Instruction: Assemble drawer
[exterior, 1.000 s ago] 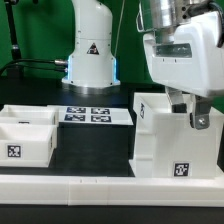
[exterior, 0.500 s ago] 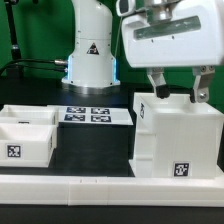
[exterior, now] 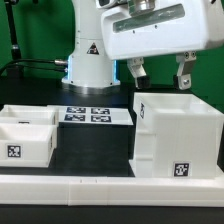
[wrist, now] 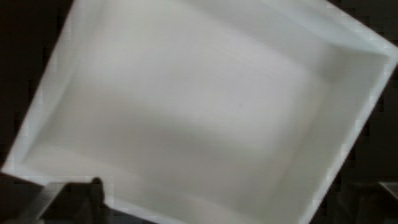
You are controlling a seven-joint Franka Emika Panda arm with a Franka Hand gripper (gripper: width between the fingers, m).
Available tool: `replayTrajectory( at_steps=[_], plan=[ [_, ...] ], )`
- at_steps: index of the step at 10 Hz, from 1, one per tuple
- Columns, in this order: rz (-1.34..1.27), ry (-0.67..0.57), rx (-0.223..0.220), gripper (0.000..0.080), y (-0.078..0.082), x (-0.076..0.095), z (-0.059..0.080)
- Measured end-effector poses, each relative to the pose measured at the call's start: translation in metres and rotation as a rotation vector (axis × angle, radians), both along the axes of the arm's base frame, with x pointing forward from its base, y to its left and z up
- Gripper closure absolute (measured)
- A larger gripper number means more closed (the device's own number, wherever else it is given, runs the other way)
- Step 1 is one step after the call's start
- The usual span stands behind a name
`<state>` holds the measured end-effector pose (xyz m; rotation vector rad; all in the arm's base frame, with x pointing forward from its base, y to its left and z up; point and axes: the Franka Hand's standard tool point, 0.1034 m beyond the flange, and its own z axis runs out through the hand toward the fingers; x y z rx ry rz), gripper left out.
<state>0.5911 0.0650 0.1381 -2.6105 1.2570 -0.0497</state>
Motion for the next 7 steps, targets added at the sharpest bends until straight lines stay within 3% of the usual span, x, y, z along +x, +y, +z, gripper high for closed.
replayTrajectory(
  at_steps=[1,4,7],
  plan=[
    [0.182,0.007,-0.042,0.015,-0.007,-0.005,-0.006],
    [0.613,-0.044,-0.143,0.015,-0.04,-0.015,-0.004],
    [0.846,-0.084,-0.194,0.015,-0.084,-0.03,-0.013]
  ],
)
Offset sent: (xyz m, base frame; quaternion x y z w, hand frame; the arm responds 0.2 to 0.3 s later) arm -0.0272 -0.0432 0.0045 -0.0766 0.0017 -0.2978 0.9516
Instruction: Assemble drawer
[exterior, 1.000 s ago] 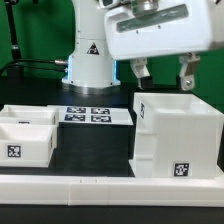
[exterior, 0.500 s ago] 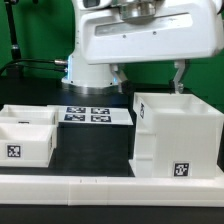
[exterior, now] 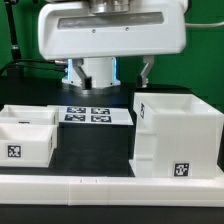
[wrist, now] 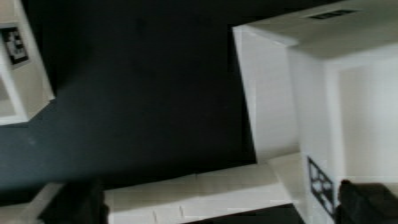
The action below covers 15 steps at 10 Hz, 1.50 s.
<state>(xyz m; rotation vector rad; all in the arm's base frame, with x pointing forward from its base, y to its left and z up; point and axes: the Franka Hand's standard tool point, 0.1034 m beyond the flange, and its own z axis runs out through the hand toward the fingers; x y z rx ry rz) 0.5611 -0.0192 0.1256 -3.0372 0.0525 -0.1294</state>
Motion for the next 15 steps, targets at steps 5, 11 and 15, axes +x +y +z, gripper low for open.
replayTrajectory(
  at_steps=[5,11,15],
  plan=[
    [0.027,0.018,-0.01,0.015,0.003,-0.003,-0.002],
    [0.03,0.082,-0.087,0.015,-0.042,-0.03,-0.043],
    [0.046,0.078,-0.107,0.015,-0.06,-0.033,-0.068]
  ],
)
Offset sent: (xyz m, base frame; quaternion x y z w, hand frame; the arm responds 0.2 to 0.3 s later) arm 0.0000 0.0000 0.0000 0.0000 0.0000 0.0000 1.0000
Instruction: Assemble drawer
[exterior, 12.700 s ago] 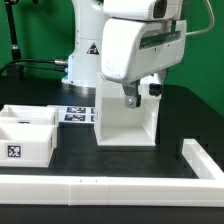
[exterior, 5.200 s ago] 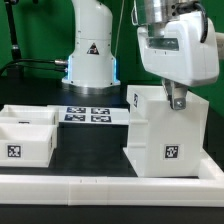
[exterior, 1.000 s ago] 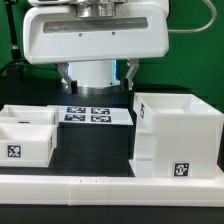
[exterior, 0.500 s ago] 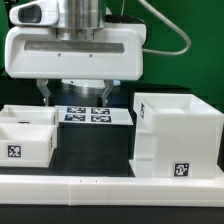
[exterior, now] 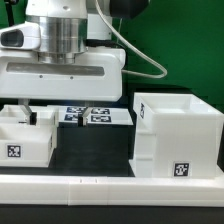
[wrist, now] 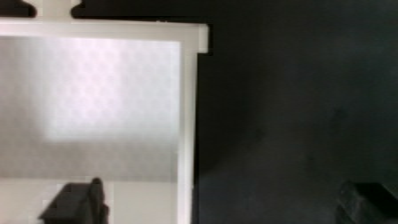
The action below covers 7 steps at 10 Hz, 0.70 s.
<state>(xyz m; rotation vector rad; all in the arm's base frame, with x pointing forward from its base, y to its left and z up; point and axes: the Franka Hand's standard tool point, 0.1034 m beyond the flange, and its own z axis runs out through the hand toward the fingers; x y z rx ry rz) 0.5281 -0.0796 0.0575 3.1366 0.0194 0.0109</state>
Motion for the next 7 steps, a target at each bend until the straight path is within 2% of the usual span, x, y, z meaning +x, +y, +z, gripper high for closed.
replayTrajectory(
  at_steps=[4,7],
  plan=[
    [0.001,0.002,0.0,0.015,0.001,-0.001,-0.001],
    [-0.011,0.031,-0.004,0.015,-0.007,-0.014,-0.022]
  ],
)
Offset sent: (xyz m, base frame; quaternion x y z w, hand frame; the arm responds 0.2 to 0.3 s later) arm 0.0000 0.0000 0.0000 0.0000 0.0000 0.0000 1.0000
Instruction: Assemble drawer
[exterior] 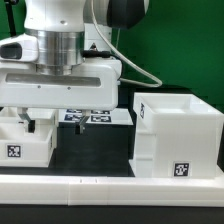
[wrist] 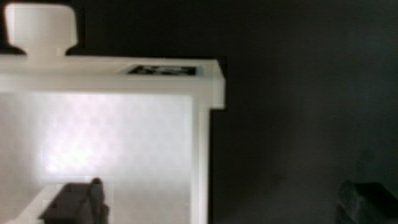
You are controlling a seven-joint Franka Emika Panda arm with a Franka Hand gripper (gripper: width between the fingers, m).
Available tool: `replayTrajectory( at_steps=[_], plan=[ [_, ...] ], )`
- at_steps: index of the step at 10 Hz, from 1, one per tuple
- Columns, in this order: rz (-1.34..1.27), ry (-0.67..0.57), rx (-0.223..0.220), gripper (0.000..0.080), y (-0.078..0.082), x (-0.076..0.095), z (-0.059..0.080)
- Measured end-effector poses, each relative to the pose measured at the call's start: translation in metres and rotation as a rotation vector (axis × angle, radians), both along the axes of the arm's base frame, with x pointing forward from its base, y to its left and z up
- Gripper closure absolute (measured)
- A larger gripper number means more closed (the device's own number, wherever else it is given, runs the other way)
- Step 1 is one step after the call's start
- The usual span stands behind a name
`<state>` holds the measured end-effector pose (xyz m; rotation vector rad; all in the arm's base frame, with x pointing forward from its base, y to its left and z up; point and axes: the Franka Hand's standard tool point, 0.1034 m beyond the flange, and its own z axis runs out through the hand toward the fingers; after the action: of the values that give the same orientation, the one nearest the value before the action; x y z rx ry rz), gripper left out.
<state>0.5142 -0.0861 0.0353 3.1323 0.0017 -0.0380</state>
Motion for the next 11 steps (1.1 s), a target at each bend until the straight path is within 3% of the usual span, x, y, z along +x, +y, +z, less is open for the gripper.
replayTrajectory(
  at_steps=[4,8,10,11],
  plan=[
    [-0.005,0.018,-0.008,0.015,-0.01,-0.012,-0.024],
    [0.004,0.022,-0.01,0.015,-0.003,-0.019,-0.03],
    [0.009,0.021,-0.01,0.0403,-0.002,-0.019,-0.03],
    [0.009,0.021,-0.01,0.0403,-0.002,-0.019,-0.03]
  ],
)
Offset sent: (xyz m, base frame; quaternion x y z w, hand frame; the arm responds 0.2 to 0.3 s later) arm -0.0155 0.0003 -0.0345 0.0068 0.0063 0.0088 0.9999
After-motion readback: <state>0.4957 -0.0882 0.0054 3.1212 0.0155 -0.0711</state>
